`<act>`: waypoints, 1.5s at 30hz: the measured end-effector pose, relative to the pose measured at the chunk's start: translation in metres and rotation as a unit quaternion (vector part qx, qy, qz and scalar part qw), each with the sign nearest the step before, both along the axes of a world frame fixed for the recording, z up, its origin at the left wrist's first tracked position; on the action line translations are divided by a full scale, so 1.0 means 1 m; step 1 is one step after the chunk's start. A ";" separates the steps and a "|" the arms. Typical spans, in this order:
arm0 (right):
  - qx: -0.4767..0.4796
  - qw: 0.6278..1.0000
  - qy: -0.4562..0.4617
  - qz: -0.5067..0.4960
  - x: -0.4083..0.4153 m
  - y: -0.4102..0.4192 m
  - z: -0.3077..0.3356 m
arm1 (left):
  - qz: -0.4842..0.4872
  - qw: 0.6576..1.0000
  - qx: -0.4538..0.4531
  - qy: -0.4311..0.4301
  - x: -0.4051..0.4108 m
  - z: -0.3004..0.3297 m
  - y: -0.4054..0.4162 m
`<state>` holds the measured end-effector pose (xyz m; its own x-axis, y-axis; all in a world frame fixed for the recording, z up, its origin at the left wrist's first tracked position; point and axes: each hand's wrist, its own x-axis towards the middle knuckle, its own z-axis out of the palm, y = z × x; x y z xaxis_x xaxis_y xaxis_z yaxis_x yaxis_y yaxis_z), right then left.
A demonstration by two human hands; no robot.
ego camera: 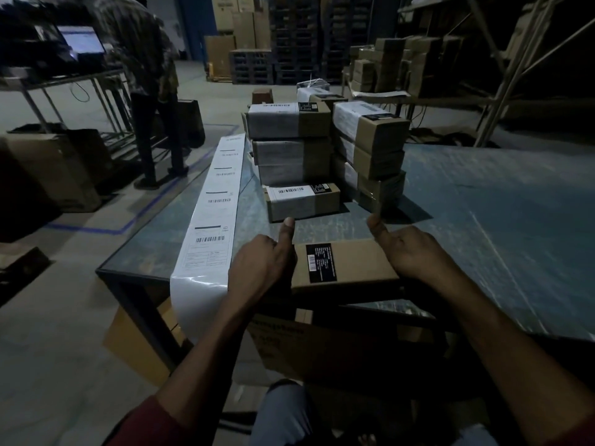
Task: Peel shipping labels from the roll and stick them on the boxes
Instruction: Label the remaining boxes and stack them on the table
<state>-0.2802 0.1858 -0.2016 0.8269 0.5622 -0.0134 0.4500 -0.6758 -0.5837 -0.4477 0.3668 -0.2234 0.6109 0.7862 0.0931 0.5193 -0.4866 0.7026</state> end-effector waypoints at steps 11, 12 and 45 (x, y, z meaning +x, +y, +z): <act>-0.018 0.988 -0.140 -0.059 -0.002 -0.001 -0.013 | 0.013 1.000 0.026 0.004 0.002 -0.002 0.011; 0.021 0.981 -0.178 -0.079 -0.012 -0.003 -0.012 | 0.012 0.999 0.017 -0.026 -0.009 0.000 0.011; 0.096 0.985 0.117 0.082 -0.153 0.176 -0.017 | 0.180 0.972 0.026 0.152 -0.117 -0.025 0.115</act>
<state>-0.4336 0.3614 -0.2189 0.7109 0.6995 -0.0732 0.3816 -0.4711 -0.7953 -0.5644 0.4815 -0.2488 0.3022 0.9532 -0.0030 0.8417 -0.2654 0.4702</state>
